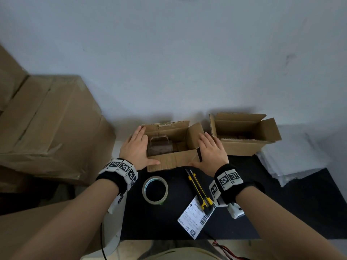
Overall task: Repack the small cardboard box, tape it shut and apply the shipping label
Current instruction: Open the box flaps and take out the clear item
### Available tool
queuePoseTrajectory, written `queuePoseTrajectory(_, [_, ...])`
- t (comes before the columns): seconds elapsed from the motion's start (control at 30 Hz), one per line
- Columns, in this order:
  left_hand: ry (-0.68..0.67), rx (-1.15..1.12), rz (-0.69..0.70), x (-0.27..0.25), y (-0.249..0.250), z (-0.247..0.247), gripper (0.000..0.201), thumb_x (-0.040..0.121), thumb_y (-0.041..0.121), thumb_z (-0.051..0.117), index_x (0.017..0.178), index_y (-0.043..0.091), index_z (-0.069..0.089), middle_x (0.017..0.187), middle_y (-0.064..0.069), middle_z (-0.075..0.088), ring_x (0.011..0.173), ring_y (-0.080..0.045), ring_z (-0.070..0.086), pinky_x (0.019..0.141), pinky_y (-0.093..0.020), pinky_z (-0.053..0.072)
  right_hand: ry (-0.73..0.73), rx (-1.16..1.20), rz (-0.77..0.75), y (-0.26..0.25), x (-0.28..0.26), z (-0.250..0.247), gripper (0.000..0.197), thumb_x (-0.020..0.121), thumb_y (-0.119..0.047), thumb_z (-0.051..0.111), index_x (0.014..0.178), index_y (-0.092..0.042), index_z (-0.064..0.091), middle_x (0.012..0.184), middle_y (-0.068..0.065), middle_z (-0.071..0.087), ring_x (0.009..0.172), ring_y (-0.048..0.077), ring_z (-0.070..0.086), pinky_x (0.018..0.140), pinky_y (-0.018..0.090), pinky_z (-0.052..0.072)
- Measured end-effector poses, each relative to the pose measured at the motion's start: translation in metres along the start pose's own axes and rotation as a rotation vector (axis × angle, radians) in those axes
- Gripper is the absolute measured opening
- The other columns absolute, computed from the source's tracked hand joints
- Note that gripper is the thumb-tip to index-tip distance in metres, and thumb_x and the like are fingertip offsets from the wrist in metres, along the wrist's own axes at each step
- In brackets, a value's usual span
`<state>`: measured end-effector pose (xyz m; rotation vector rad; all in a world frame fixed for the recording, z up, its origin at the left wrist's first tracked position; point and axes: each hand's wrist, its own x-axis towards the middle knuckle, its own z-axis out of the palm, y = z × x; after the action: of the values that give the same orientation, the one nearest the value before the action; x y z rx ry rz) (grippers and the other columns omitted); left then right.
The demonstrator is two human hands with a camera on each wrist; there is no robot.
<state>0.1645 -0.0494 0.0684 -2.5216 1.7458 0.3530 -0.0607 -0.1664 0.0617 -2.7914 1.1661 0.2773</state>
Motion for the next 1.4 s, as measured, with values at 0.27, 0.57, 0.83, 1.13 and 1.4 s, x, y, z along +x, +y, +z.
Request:
queuePoseTrajectory(0.27, [-0.017, -0.129, -0.105, -0.001, -0.003, 0.006, 0.115, 0.056, 0.073, 0.069, 0.143, 0.013, 0.024, 0.159, -0.003, -0.004, 0.144, -0.023, -0.004, 0.116, -0.044, 0.015, -0.046, 0.077, -0.004, 0.002, 0.001, 0.001, 0.097, 0.078, -0.068, 0.054, 0.147, -0.01, 0.02, 0.158, 0.006, 0.012, 0.146, 0.02, 0.007, 0.118, 0.035, 0.004])
queuePoseTrajectory(0.57, [-0.026, -0.175, -0.125, 0.007, -0.006, 0.012, 0.134, 0.05, 0.071, 0.074, 0.149, 0.014, 0.004, 0.158, 0.002, -0.002, 0.142, -0.027, 0.0, 0.115, -0.046, 0.02, 0.046, 0.036, -0.137, -0.043, 0.026, -0.035, 0.035, 0.094, -0.028, 0.048, 0.125, -0.011, 0.049, 0.131, 0.008, 0.047, 0.123, 0.025, 0.042, 0.104, 0.037, 0.033])
queuePoseTrajectory(0.83, [-0.026, -0.205, -0.124, 0.007, -0.006, 0.013, 0.134, 0.051, 0.068, 0.076, 0.15, 0.015, 0.002, 0.158, 0.005, -0.005, 0.142, -0.026, 0.001, 0.113, -0.042, 0.02, -0.26, 0.205, -0.152, -0.103, 0.067, -0.028, 0.051, 0.088, -0.009, 0.055, 0.136, -0.007, 0.037, 0.142, 0.011, 0.036, 0.128, 0.03, 0.039, 0.103, 0.045, 0.039])
queuePoseTrajectory(1.13, [-0.025, -0.188, -0.098, 0.008, -0.008, 0.016, 0.134, 0.052, 0.071, 0.073, 0.149, 0.014, 0.001, 0.158, 0.004, -0.006, 0.141, -0.027, 0.002, 0.113, -0.045, 0.021, -0.197, 0.126, -0.07, -0.111, 0.083, -0.023, 0.034, 0.092, -0.007, 0.048, 0.125, -0.005, 0.053, 0.135, 0.014, 0.039, 0.127, 0.032, 0.038, 0.104, 0.044, 0.039])
queuePoseTrajectory(1.4, [-0.007, -0.177, -0.076, 0.01, -0.009, 0.016, 0.132, 0.052, 0.072, 0.072, 0.149, 0.013, 0.004, 0.158, 0.002, -0.003, 0.141, -0.028, 0.002, 0.112, -0.043, 0.022, -0.155, 0.159, -0.061, -0.115, 0.086, -0.027, 0.03, 0.092, -0.003, 0.048, 0.122, -0.003, 0.048, 0.126, 0.018, 0.05, 0.119, 0.036, 0.048, 0.098, 0.043, 0.044])
